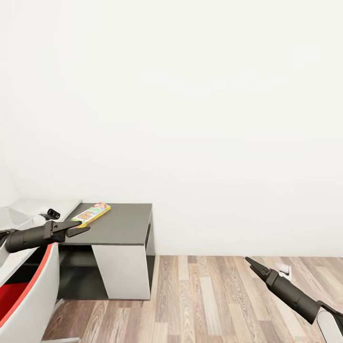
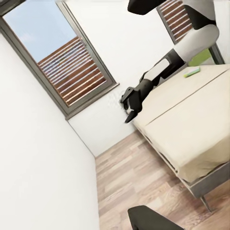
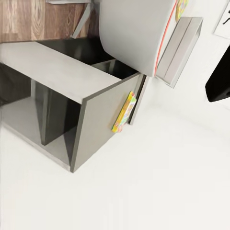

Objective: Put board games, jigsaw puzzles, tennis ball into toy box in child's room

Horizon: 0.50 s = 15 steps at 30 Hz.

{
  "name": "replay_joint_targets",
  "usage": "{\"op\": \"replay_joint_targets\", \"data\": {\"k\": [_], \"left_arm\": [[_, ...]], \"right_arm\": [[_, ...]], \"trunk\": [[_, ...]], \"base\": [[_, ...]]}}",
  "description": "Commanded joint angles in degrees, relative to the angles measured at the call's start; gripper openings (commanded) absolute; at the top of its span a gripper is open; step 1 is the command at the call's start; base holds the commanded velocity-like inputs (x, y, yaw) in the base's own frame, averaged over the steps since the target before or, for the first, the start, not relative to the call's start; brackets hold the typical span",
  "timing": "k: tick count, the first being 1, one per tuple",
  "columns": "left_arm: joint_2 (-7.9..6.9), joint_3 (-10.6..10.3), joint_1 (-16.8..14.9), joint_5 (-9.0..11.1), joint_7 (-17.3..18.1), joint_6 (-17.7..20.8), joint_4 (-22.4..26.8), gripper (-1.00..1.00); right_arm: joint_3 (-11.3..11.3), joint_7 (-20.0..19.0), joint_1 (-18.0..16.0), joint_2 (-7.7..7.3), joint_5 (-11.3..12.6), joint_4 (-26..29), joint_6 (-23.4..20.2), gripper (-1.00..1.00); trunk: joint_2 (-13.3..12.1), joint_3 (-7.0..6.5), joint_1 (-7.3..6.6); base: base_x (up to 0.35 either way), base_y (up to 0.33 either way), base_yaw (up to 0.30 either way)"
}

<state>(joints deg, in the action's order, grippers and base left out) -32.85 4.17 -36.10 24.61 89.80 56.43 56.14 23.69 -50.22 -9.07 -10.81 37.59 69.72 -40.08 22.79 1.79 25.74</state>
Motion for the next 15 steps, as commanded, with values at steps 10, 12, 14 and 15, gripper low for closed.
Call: {"op": "replay_joint_targets", "data": {"k": [10, 12, 14, 15], "left_arm": [[0.15, -0.11, -0.03, 0.0, 0.2, 0.61, 0.03, 1.0], [0.15, -0.12, -0.03, 0.0, 0.2, 0.61, 0.03, 1.0], [0.16, -0.12, -0.03, 0.0, 0.2, 0.61, 0.03, 1.0], [0.16, -0.12, -0.03, 0.0, 0.2, 0.61, 0.03, 1.0]], "right_arm": [[0.04, -0.06, -0.07, -0.01, 0.21, -0.02, -0.35, 1.0], [0.04, -0.06, -0.07, -0.02, 0.21, -0.02, -0.35, 1.0], [0.04, -0.06, -0.07, -0.02, 0.22, -0.02, -0.35, 1.0], [0.04, -0.06, -0.07, -0.04, 0.21, -0.02, -0.35, 1.0]], "trunk": [[0.13, -0.45, 0.04], [0.13, -0.56, 0.04], [0.13, -0.67, 0.04], [0.13, -0.73, 0.04]], "base": [[0.0, 0.0, -0.237], [0.0, 0.0, -0.239], [0.0, 0.0, -0.24], [0.0, 0.0, -0.241]]}}
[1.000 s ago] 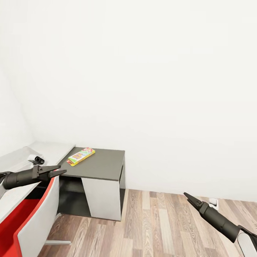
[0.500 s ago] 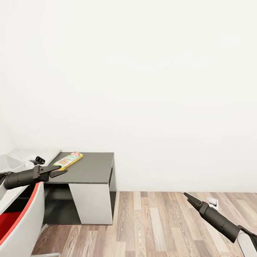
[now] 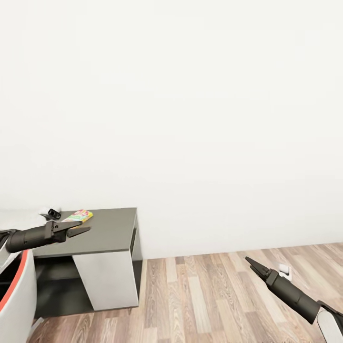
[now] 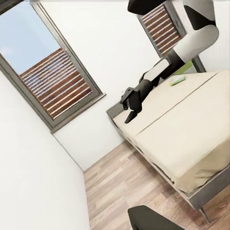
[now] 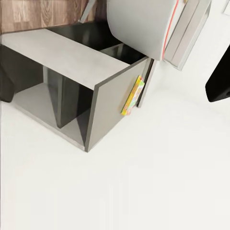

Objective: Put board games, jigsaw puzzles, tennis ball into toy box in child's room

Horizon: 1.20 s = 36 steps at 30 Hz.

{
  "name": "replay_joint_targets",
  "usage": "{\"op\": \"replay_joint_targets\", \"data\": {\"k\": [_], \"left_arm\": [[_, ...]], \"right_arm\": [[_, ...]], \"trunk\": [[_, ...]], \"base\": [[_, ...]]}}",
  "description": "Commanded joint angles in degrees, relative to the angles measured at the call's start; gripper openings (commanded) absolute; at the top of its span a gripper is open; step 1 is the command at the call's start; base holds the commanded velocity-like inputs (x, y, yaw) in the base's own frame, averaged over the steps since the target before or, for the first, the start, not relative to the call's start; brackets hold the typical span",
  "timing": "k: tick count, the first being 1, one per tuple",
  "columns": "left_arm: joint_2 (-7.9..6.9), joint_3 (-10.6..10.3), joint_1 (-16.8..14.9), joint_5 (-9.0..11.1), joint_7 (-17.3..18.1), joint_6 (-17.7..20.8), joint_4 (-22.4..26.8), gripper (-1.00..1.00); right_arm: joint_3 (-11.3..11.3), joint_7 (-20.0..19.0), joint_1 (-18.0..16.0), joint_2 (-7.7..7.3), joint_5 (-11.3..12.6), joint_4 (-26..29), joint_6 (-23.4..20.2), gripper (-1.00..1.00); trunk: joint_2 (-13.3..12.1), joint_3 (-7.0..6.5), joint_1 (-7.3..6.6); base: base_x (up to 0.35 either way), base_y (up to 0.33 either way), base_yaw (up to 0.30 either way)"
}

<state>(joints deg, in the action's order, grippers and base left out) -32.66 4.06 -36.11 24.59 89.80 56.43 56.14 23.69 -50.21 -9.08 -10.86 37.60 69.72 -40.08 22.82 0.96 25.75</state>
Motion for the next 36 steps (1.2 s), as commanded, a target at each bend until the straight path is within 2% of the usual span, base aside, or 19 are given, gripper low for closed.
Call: {"op": "replay_joint_targets", "data": {"k": [1, 11, 36], "left_arm": [[-0.03, -0.02, -0.01, 0.01, 0.2, 0.61, 0.02, 1.0], [-0.03, -0.02, -0.01, 0.01, 0.2, 0.61, 0.02, 1.0], [0.05, -0.02, -0.01, 0.01, 0.2, 0.61, 0.11, 1.0]], "right_arm": [[0.04, -0.06, -0.06, -0.01, 0.2, -0.02, -0.35, 1.0], [0.1, -0.06, -0.06, -0.01, 0.2, -0.02, -0.35, 1.0], [0.34, -0.06, -0.06, -0.04, 0.28, -0.02, -0.35, 1.0]], "trunk": [[0.1, 0.04, 0.03], [0.1, -0.52, 0.03], [0.1, -1.82, 0.03]], "base": [[0.0, 0.0, -0.241], [-0.066, 0.011, -0.242], [-0.226, 0.028, -0.247]]}}
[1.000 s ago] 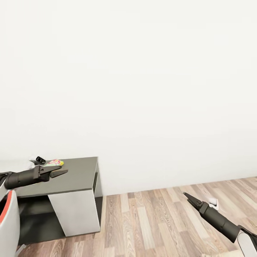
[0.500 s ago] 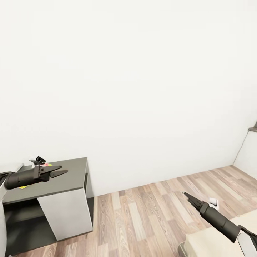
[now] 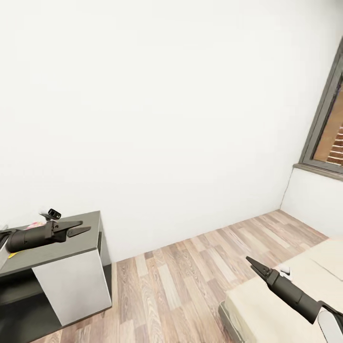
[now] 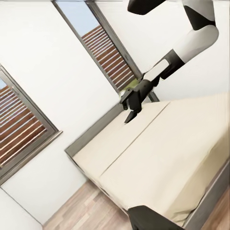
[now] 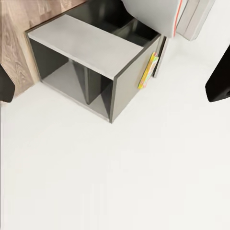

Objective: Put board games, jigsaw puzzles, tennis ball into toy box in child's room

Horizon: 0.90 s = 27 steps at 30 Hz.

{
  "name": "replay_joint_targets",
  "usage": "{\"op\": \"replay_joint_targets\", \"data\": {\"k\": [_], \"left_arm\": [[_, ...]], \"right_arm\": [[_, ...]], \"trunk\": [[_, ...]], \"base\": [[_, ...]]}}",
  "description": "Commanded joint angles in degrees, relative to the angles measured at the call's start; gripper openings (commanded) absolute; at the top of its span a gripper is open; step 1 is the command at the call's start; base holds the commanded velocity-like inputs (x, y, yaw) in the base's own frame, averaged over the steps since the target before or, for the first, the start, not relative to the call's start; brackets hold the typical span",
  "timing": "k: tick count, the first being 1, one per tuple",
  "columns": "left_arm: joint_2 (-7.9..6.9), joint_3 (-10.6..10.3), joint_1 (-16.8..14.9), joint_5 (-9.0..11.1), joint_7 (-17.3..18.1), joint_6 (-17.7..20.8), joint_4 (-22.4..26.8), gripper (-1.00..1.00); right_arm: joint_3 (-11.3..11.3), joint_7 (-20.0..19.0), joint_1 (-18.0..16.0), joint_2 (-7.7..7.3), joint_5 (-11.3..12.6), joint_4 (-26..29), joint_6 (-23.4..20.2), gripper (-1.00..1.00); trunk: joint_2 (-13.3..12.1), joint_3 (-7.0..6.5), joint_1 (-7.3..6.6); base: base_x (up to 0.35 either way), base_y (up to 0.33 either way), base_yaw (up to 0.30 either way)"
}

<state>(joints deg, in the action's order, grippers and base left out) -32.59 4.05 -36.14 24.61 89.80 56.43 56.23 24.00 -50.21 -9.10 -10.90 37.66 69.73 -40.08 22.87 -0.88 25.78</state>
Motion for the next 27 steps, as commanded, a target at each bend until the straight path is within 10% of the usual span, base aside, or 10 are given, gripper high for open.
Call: {"op": "replay_joint_targets", "data": {"k": [1, 27], "left_arm": [[-0.03, -0.01, 0.01, 0.0, 0.2, 0.61, 0.02, 1.0], [0.03, -0.26, 0.01, 0.0, 0.2, 0.57, 0.02, 1.0]], "right_arm": [[0.05, -0.06, -0.04, 0.01, 0.2, -0.04, -0.35, 1.0], [0.16, 0.01, 0.04, -0.08, 0.29, -0.31, -0.51, 1.0]], "trunk": [[0.04, -0.02, 0.0], [0.04, -0.86, 0.0]], "base": [[-0.225, 0.0, -0.251], [-0.168, 0.0, -0.185]]}}
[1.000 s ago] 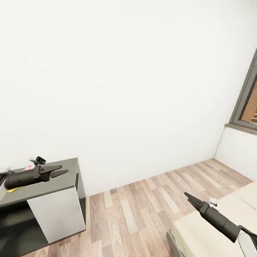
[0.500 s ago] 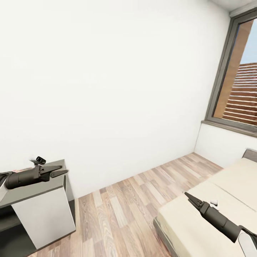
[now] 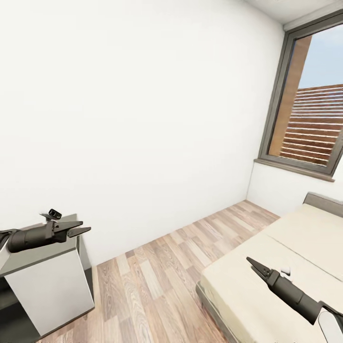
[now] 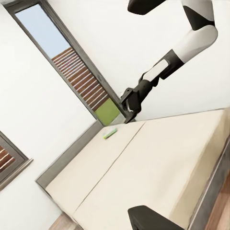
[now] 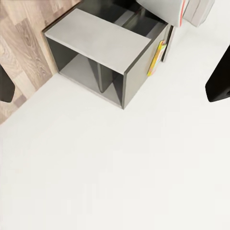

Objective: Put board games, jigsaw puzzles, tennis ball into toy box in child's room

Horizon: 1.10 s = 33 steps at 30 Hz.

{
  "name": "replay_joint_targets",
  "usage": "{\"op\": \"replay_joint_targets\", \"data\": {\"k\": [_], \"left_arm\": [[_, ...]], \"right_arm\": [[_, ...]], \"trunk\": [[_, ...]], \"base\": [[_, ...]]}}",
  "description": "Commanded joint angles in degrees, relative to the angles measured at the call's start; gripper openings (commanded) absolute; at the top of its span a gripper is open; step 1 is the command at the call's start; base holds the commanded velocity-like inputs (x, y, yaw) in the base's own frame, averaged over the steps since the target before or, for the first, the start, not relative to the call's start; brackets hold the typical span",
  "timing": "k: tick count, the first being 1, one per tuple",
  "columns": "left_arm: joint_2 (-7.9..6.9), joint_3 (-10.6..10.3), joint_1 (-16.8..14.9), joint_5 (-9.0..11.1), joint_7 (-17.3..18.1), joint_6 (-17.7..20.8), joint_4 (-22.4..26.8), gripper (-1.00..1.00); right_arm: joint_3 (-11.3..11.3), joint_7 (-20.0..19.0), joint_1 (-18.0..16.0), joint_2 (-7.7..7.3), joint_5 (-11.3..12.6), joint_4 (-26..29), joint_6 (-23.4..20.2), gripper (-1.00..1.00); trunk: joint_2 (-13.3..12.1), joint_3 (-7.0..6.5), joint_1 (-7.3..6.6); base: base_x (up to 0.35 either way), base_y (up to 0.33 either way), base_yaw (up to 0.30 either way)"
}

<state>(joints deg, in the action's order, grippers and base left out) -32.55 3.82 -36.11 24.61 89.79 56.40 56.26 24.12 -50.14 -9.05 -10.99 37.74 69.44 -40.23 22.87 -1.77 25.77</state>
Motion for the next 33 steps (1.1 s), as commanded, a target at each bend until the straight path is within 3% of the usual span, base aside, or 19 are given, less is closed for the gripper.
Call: {"op": "replay_joint_targets", "data": {"k": [1, 16, 33], "left_arm": [[0.0, -0.03, -0.01, -0.01, 0.21, 0.62, 0.0, 1.0], [0.59, -0.04, -0.01, -0.08, 0.21, 0.4, -0.01, 1.0], [0.74, -0.04, -0.01, -0.09, 0.21, 0.38, 0.08, 1.0]], "right_arm": [[0.05, -0.05, -0.02, -0.02, 0.26, -0.02, -0.39, 1.0], [0.2, -0.18, -0.11, -1.7, 0.58, -2.99, -0.41, 1.0], [0.21, -0.14, -0.27, -1.86, 0.38, -3.82, -0.23, 1.0]], "trunk": [[0.04, 0.07, 0.02], [0.04, 1.33, 0.02], [0.04, 2.92, 0.02]], "base": [[-0.028, 0.0, -0.007], [-0.005, 0.0, -0.001], [0.0, 0.0, 0.0]]}}
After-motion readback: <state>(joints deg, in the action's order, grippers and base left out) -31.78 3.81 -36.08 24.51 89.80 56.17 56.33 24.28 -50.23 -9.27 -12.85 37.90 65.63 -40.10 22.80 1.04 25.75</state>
